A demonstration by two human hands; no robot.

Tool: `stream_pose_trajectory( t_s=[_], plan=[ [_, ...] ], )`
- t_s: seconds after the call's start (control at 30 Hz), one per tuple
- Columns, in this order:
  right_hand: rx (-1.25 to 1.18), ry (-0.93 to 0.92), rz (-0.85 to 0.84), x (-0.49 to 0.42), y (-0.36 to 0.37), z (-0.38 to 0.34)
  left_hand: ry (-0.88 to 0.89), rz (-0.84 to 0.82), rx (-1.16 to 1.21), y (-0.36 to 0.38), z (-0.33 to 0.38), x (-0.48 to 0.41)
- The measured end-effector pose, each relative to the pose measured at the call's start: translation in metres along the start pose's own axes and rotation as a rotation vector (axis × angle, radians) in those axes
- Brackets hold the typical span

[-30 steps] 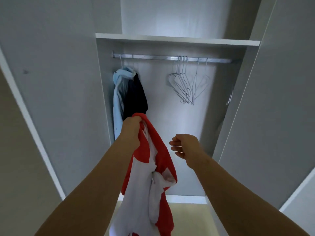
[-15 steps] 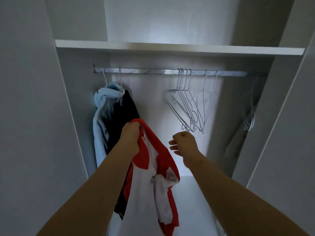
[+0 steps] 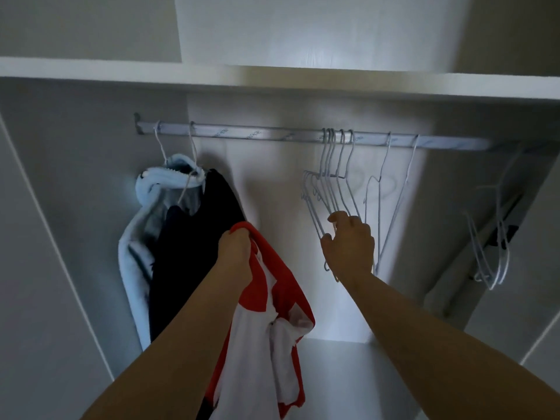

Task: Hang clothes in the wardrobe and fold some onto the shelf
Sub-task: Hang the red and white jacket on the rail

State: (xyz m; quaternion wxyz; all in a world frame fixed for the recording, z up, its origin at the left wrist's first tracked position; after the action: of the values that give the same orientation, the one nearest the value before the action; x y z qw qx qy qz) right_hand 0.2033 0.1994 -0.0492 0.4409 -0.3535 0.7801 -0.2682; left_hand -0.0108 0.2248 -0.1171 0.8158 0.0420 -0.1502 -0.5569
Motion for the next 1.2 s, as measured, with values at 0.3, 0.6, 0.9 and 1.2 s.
stream_pose_trajectory(
  t_s=[0.3, 0.6, 0.9, 1.2],
  plan=[
    [0.226, -0.1, -0.133, -0.047, 0.039, 0.013, 0.052, 0.082, 0.04, 0.018, -0.004, -0.026],
    [-0.024, 0.002, -0.148, -0.066, 0.037, 0.026, 0.047, 0.094, -0.007, 0.029, -0.011, -0.035],
    [-0.397, -0.002, -0.122, -0.068, 0.03, 0.003, 0.058, 0.065, -0.013, 0.026, -0.006, -0.043],
    [-0.686, 0.12, -0.332, -0.013, 0.072, 0.017, 0.04, 0.04, -0.013, 0.001, -0.002, -0.047]
  ],
)
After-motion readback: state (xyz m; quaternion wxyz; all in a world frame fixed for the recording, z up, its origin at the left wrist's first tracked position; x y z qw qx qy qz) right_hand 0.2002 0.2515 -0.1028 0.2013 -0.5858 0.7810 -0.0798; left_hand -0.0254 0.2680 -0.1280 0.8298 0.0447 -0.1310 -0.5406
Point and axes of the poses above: each hand's wrist, its own x-axis away from the middle knuckle, its own y-axis out of the palm, z = x × y, the point moved 9 cm from there along -x, towards the middle knuckle, and after that the axes turned 7 degrees about y, right-handed, at the moved point
